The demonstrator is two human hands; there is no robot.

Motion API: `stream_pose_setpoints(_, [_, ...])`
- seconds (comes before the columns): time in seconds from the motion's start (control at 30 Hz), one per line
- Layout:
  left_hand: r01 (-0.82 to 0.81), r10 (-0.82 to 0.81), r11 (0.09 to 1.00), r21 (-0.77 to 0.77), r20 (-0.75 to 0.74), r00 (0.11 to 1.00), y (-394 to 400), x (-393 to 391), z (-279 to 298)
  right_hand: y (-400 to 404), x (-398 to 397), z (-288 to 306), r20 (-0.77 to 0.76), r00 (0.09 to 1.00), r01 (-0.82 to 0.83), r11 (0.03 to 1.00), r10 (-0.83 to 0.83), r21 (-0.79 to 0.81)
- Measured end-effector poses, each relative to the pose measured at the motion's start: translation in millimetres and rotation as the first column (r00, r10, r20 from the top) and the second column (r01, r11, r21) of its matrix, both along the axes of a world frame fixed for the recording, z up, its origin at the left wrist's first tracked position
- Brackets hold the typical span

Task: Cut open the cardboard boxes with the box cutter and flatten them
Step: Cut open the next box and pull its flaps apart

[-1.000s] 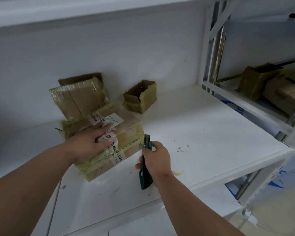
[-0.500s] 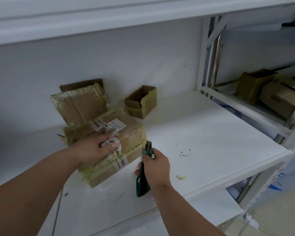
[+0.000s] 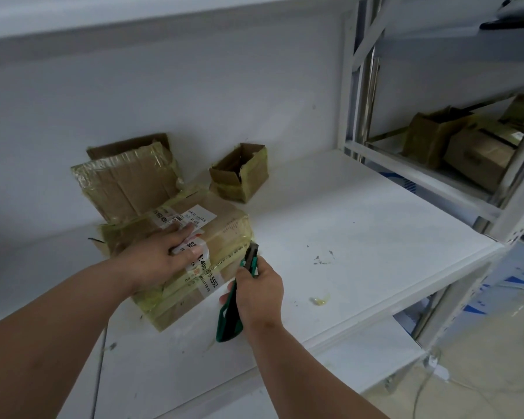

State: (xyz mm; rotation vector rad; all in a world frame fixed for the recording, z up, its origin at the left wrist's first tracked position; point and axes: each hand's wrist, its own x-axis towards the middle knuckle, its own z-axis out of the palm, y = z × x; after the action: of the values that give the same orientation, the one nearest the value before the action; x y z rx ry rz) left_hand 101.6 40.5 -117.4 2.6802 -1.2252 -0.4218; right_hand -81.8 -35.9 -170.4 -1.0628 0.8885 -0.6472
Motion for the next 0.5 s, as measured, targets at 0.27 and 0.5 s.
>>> stream_pose_setpoints(0.27, [0.007, -0.007, 1.000, -0.018, -0.014, 1.000, -0.4, 4.1, -2.2, 6.1, 3.0, 0.8, 0.045, 0.999, -0.018, 0.999, 0.016, 0.051])
stream_pose_setpoints(0.5, [0.001, -0.001, 1.000, 0.001, -0.012, 1.000, -0.6, -3.4, 3.9, 17.1, 4.6, 1.5, 0.052, 0.992, -0.119, 0.991, 0.116, 0.058])
